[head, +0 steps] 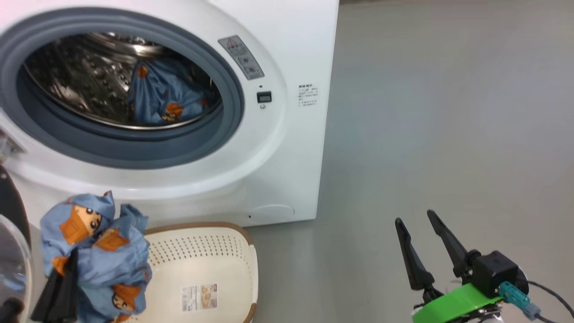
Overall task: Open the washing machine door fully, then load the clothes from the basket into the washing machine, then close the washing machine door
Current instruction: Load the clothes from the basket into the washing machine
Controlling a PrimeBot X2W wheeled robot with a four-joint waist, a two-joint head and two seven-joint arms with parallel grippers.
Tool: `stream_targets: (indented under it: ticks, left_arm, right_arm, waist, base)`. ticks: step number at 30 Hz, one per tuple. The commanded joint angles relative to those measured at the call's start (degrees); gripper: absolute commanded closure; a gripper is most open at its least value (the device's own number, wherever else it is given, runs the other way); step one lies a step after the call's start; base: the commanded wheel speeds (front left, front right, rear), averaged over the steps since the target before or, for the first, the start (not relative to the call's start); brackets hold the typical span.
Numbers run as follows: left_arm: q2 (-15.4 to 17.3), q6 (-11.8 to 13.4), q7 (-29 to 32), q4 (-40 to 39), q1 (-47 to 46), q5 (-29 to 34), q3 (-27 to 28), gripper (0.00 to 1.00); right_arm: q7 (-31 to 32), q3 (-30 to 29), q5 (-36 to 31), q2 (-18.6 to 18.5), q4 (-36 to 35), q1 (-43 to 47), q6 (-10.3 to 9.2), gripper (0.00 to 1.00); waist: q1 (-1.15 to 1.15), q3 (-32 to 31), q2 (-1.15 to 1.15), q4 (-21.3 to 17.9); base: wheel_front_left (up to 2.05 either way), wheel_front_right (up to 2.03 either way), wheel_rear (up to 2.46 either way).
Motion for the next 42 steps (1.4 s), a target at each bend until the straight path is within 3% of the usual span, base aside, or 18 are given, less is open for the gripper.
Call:
stream_targets:
  ticks: [1,7,24,42]
  left_arm:
    - [0.9,0.3,-0.7,-2.0,-0.7,1.2,3.1,1.0]
    - [-1.0,0.3,-0.7,-3.3,1.5,3.8,4.7,1.0]
    - [-1.9,0.3,-0.7,-4.0,1.8,4.0,5.3,1.0]
    - [3.8,0.3,-0.7,-3.0,-10.8,0.9,3.9,1.0]
  right_arm:
    - [-0.3,1.2,0.3,0.1,-1.1,0.1,0.35,0.0]
    - [-0.3,1.1,0.2,0.1,-1.2,1.0,0.35,0.0]
    - [-0.3,1.4,0.0,0.1,-1.7,1.0,0.35,0.0]
    - [-0.3,2.6,-0.2,0.1,-4.6,-1.1,0.35,0.0]
  waist:
    - [0.0,-2.0,0.0,0.2]
    - [0.0,-2.8,0.0,0.1]
    - [0.0,-1.9,0.0,-0.7]
    - [0.0,8.9,0.0,-2.8]
  base:
    - [0.0,0.0,0.0]
    - [0.0,0.0,0.0]
    - [0.0,0.0,0.0]
    - [0.0,0.0,0.0]
